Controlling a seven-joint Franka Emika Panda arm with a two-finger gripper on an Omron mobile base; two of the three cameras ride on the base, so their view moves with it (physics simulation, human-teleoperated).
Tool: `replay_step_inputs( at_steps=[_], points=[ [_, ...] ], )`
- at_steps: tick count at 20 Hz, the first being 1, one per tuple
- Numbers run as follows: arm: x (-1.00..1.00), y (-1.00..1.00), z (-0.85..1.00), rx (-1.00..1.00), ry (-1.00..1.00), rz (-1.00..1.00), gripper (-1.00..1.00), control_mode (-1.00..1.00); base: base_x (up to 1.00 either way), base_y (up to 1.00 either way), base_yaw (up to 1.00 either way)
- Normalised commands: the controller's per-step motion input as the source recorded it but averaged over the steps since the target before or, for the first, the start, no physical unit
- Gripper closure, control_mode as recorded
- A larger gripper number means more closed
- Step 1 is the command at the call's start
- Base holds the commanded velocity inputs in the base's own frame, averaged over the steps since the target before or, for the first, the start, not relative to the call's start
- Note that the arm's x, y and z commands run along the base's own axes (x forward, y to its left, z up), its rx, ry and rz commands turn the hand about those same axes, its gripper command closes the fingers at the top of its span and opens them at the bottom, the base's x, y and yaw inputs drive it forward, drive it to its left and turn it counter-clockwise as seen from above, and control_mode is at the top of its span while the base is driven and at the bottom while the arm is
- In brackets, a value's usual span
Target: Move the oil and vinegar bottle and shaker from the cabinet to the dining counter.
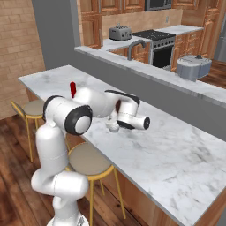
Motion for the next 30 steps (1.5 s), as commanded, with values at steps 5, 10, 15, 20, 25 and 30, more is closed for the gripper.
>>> replay_step_inputs(
  at_steps=[5, 10, 15, 20, 25, 30],
  points=[
    [0.18, 0.00, -0.11, -0.05, -0.07, 0.00, 1.00, -1.00, 0.00, 0.00, 0.00],
    [0.25, 0.00, -0.09, -0.06, -0.05, 0.00, 1.00, -1.00, 0.00, 0.00, 0.00],
    [0.29, 0.00, -0.09, -0.03, -0.01, 0.00, 1.00, -1.00, 0.00, 0.00, 0.00],
    [0.22, 0.00, -0.16, 0.00, 0.00, 0.00, 1.00, -1.00, 0.00, 0.00, 0.00],
    [0.13, 0.00, -0.22, 0.00, 0.00, 0.00, 1.00, -1.00, 0.00, 0.00, 0.00],
    [0.00, 0.00, -0.29, 0.00, 0.00, 0.00, 1.00, -1.00, 0.00, 0.00, 0.00]
  ],
)
